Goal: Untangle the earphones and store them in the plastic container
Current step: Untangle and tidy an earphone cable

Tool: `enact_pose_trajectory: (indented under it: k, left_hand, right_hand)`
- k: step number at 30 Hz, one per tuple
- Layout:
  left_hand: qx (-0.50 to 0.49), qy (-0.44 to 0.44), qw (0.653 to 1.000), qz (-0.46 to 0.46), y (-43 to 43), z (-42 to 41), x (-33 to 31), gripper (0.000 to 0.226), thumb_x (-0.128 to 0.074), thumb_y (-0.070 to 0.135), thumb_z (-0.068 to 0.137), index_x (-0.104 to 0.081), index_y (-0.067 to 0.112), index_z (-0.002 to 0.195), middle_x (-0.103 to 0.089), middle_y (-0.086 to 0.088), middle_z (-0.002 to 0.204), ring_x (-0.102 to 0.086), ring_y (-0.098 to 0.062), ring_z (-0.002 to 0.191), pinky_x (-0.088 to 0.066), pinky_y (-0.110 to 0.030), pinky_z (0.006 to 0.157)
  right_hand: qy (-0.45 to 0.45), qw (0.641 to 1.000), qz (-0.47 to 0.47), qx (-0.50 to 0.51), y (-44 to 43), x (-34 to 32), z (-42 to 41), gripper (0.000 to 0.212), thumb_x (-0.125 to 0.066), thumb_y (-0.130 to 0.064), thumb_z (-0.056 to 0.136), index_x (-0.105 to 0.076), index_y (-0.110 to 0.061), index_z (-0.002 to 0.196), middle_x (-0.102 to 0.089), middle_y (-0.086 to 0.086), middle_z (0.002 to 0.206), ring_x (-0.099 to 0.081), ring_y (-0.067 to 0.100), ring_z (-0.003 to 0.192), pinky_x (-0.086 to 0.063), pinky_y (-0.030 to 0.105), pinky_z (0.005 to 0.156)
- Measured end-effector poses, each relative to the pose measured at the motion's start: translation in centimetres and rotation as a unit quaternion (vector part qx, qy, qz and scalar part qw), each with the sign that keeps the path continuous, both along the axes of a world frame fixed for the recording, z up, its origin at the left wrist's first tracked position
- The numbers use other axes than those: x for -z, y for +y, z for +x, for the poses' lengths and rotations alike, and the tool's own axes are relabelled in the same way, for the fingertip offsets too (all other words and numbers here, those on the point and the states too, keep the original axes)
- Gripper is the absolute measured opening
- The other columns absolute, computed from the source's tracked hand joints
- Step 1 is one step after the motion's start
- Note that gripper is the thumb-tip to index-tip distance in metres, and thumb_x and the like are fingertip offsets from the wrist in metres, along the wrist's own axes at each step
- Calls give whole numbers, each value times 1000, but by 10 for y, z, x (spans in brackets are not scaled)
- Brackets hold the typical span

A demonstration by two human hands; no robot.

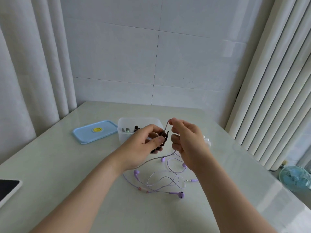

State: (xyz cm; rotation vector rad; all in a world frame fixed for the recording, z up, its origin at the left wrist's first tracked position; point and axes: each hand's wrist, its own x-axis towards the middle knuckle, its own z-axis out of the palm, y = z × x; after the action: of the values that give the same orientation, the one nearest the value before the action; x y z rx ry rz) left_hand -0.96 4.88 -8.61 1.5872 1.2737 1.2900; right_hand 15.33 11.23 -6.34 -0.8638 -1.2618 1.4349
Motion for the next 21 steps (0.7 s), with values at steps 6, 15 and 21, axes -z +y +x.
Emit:
enact_pose_trajectory:
  k: [6,15,21]
  left_hand:
    - [-13,-35,999,23,0,-5,-6,21,-72,13,99,-77,16,119,-81,-2,105,-76,-13,97,-58,-23,87]
    - [-1,-213,977,19,-2,-2,-12,30,-71,17,93,-74,7,122,-78,-17,111,-77,-28,105,-63,-44,92]
    - [-118,-206,971,30,4,-9,-11,24,-73,26,97,-76,12,116,-81,-9,105,-77,-28,105,-62,-43,96]
  right_hand:
    - [-158,966,142,145,8,11,3,18,-68,-29,100,-77,-19,87,-55,-14,58,-47,6,52,-41,21,55]
    - [-308,915,209,159,7,19,-2,21,-70,-37,93,-76,-25,76,-55,-10,44,-48,7,45,-38,24,53]
    - [-372,897,238,-5,-8,12,-6,22,-66,-22,94,-77,-17,76,-45,-8,41,-34,9,42,-29,19,47]
